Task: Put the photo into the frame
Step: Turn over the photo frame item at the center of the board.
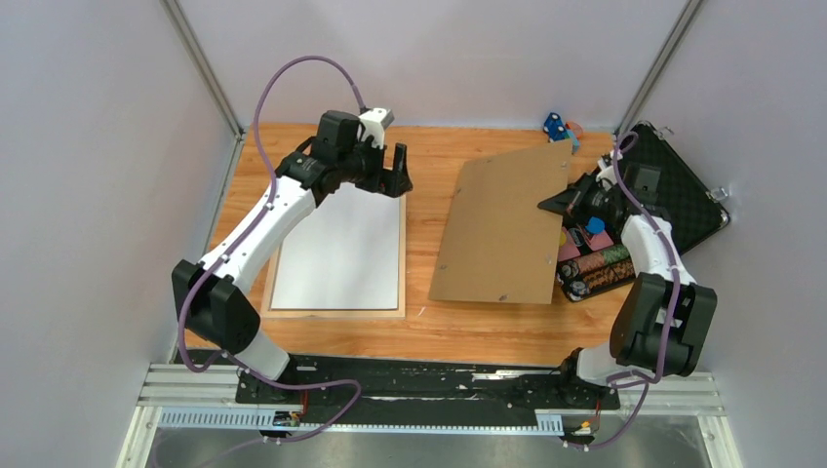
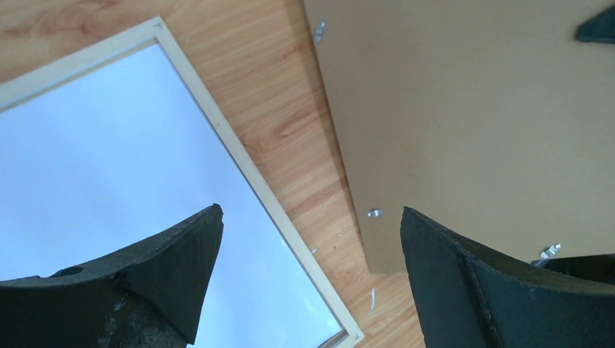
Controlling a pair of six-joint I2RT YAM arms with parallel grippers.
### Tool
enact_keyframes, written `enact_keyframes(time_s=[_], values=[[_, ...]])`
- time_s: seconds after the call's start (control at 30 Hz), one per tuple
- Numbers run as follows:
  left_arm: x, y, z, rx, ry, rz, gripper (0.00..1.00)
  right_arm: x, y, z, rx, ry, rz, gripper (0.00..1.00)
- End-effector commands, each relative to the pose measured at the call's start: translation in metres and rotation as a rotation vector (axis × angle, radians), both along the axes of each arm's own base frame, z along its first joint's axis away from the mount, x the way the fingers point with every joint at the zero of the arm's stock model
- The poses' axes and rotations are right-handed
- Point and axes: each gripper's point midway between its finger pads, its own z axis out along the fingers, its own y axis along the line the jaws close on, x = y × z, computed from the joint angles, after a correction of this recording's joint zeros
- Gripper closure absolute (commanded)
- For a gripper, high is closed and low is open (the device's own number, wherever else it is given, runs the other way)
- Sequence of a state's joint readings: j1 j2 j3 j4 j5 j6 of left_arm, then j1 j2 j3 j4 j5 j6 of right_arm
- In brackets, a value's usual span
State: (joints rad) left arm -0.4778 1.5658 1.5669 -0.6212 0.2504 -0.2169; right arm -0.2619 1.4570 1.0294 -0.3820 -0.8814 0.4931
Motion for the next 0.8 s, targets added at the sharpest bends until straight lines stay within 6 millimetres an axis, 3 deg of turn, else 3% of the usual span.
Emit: enact_keyframes(time_s=[0.0, 0.5, 0.77], values=[[0.005, 0.0, 0.022, -0.111, -0.088, -0.062, 0.0, 0.001, -0.006, 0.031, 0.072, -0.161, 0.088, 1.0], [0.014, 0.031, 0.012, -0.225, -0.061, -0.074, 0.0, -0.017, 0.011, 0.093, 0.229, -0.246, 0.199, 1.0], [0.015, 0.069, 0.023, -0.238, -0.085, -0.011, 0.0, -0.011, 0.051, 0.108, 0.261, -0.257, 0.287, 1.0]])
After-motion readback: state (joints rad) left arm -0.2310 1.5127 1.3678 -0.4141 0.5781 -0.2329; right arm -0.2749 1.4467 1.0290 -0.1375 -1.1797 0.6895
